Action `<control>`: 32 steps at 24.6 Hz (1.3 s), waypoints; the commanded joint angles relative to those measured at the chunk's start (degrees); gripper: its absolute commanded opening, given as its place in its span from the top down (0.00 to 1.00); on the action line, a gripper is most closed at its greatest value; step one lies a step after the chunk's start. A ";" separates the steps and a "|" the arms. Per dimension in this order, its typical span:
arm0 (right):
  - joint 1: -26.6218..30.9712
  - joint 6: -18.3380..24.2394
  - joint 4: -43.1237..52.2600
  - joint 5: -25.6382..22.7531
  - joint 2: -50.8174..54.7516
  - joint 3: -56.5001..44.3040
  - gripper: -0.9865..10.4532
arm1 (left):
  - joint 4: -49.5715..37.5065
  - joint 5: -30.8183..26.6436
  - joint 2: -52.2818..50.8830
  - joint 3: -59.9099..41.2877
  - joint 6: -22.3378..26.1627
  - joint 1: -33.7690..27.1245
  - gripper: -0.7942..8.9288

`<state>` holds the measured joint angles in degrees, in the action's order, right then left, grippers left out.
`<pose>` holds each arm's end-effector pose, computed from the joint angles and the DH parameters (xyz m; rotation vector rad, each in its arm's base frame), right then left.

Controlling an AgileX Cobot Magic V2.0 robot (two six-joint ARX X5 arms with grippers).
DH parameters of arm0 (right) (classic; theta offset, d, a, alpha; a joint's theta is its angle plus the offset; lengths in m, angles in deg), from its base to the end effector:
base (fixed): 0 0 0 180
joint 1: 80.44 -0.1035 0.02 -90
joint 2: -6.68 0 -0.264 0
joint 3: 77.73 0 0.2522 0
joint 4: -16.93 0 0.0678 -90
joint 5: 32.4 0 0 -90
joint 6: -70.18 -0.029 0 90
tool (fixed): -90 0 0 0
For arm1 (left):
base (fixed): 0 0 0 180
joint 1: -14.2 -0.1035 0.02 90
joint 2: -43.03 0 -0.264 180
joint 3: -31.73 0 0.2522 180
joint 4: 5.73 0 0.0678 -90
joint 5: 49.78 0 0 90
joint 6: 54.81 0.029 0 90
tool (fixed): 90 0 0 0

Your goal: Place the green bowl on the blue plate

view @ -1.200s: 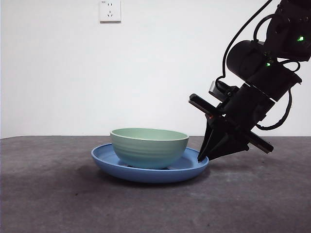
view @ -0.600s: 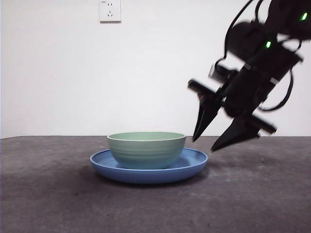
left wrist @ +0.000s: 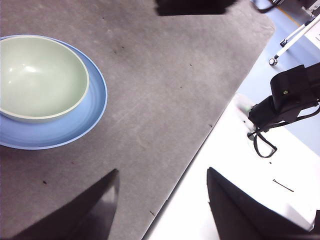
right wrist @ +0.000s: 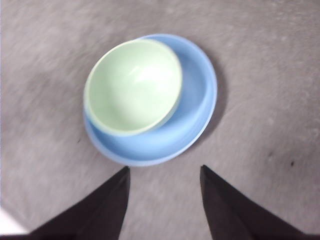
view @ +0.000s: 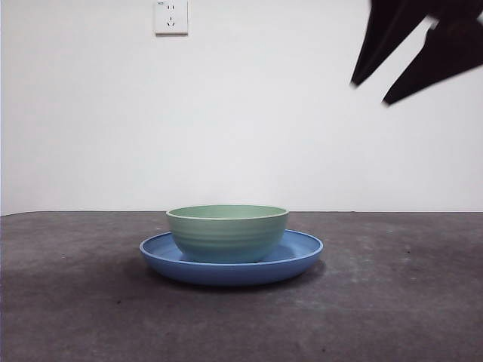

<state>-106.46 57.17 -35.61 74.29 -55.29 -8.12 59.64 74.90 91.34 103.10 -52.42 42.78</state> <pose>0.1883 0.1012 0.3026 0.1400 0.8741 0.6116 0.1188 -0.0835 0.3377 -0.0057 0.7525 -1.0672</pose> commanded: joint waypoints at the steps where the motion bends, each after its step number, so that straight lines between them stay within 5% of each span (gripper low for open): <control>1: -1.84 2.23 -3.52 0.26 3.08 0.52 0.72 | -0.31 0.26 0.35 0.48 1.07 0.31 0.63; 9: -7.10 2.56 -13.20 5.27 9.53 0.50 0.72 | -0.31 0.26 0.35 0.48 1.05 0.31 0.63; 28: -9.57 2.56 -13.60 5.35 9.99 0.50 0.72 | -0.20 0.28 0.35 0.48 1.05 0.31 0.63; 30: -9.57 2.56 -13.81 5.38 9.99 0.50 0.77 | -0.13 0.28 0.35 0.48 1.05 0.31 0.68; 32: -9.57 2.60 -14.03 5.38 9.99 0.50 0.88 | -0.11 0.28 0.35 0.48 1.05 0.31 0.83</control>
<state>-115.64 59.27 -49.91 79.53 -44.93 -8.12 59.69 74.90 91.34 103.10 -52.31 42.78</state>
